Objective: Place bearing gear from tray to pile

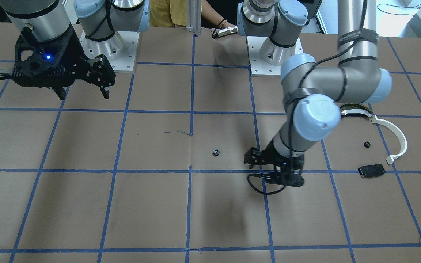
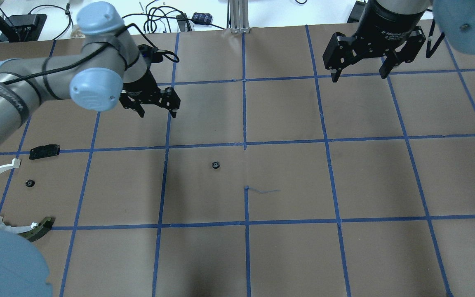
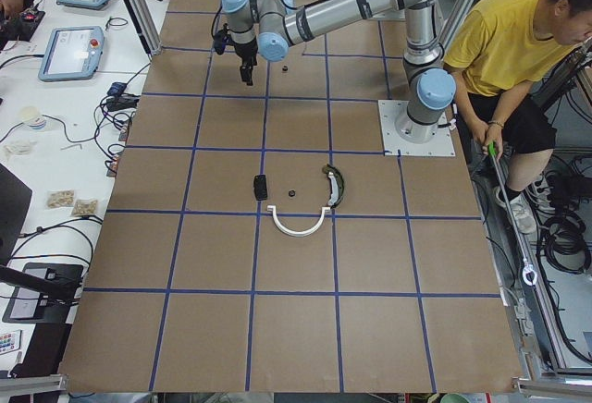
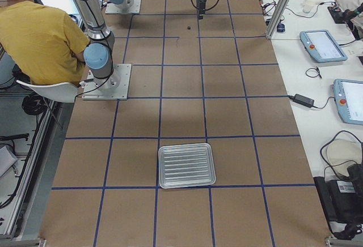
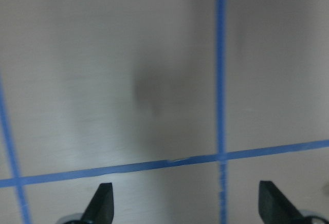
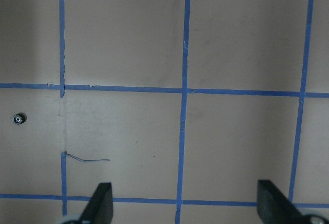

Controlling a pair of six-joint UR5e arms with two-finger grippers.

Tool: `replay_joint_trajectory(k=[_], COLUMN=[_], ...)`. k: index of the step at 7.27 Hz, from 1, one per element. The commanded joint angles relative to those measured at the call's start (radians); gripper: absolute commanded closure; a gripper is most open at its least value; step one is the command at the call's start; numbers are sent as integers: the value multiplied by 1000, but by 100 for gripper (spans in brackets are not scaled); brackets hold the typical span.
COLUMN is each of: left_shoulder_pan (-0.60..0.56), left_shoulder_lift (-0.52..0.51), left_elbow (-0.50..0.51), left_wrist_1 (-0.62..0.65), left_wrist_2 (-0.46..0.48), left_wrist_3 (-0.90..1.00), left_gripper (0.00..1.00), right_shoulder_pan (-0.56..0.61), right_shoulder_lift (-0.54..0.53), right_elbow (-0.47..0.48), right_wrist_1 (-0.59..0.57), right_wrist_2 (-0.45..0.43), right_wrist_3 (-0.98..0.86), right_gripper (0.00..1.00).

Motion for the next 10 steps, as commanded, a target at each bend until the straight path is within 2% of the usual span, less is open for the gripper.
replay_joint_trajectory(k=[1, 3, 6, 8, 9, 10], left_shoulder_pan=[-139, -178, -187, -201, -205, -205], left_shoulder_lift=[-19, -42, -81, -95, -106, -106], left_elbow=[-90, -115, -116, -128, -128, -128], left_wrist_1=[126, 131, 129, 126, 126, 126], left_wrist_2=[1, 1, 3, 4, 4, 6], left_wrist_3=[-73, -76, -67, -75, -76, -75], left_gripper=[0, 0, 0, 4, 7, 17], right_shoulder_pan=[-1, -14, -26, -43, -47, -46], right_shoulder_lift=[-51, -45, -39, -40, -37, -39], right_elbow=[12, 12, 12, 14, 14, 18], right_wrist_1=[-3, 0, 0, -3, -8, -3], right_wrist_2=[-1, -13, -16, -12, -3, -1], right_wrist_3=[-10, -99, -111, -128, -128, -127], right_gripper=[0, 0, 0, 0, 0, 0])
